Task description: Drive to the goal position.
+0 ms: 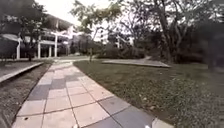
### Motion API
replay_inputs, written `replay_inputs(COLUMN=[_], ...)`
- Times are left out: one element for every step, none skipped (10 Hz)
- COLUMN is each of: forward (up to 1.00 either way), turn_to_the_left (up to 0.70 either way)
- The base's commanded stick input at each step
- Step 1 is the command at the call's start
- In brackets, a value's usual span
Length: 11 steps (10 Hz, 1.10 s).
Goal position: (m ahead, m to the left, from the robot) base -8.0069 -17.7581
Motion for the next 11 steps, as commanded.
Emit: replay_inputs(forward=[0.0, 0.0, 0.0, 0.0, 0.0, 0.0, 0.0, 0.0, 0.0, 0.0, 0.0], turn_to_the_left=[-0.7, -0.7, -0.7, -0.7, -0.7, -0.7, -0.7, -0.7, -0.7, -0.7, -0.7])
